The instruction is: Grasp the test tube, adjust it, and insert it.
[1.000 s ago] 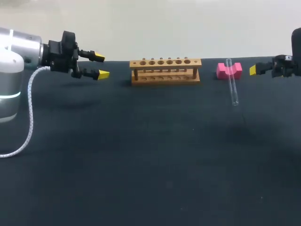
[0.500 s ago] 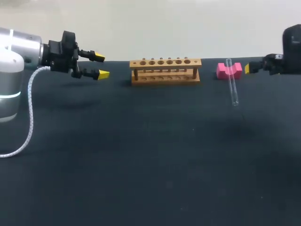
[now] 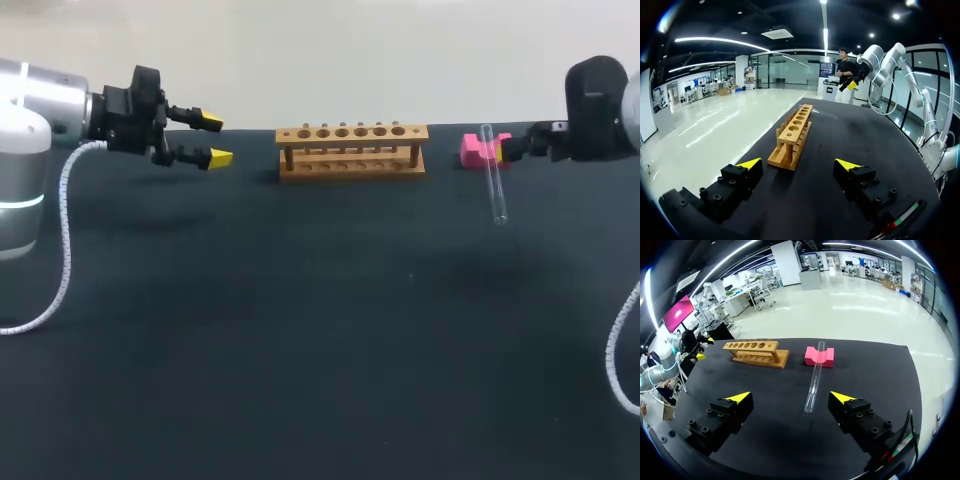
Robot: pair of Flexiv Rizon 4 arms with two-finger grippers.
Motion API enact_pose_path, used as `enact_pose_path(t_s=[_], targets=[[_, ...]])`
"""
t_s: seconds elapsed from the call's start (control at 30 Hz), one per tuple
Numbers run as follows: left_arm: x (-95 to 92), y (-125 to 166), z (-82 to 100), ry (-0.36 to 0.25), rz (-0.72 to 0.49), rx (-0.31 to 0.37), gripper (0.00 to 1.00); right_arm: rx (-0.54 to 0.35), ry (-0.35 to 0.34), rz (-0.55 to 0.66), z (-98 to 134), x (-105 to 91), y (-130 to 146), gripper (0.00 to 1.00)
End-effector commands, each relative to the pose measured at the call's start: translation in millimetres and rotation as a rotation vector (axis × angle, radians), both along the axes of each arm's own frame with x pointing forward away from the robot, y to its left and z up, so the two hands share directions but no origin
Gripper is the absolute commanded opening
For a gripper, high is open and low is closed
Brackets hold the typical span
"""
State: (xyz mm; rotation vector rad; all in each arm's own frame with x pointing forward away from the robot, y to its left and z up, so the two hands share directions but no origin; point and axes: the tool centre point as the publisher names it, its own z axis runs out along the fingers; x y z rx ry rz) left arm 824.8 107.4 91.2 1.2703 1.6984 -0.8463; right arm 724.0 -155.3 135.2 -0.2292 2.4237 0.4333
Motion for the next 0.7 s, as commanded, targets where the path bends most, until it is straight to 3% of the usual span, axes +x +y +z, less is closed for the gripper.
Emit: enact_pose_path(t_s=[0.03, 0.47, 0.7], targets=[[-1.0, 0, -1.0, -0.005, 0.002, -0.002, 1.00, 0.025, -0.098, -0.029, -6, 0.7, 2, 1.00], [-1.0, 0, -1.0, -0.005, 0.002, -0.002, 1.00, 0.025, -0.098, -0.029, -6, 0.7, 2, 1.00], [-1.0, 0, -1.0, -0.005, 0.002, -0.002, 1.00, -0.002, -0.213, -0.098, -22, 10.7, 6, 1.00]])
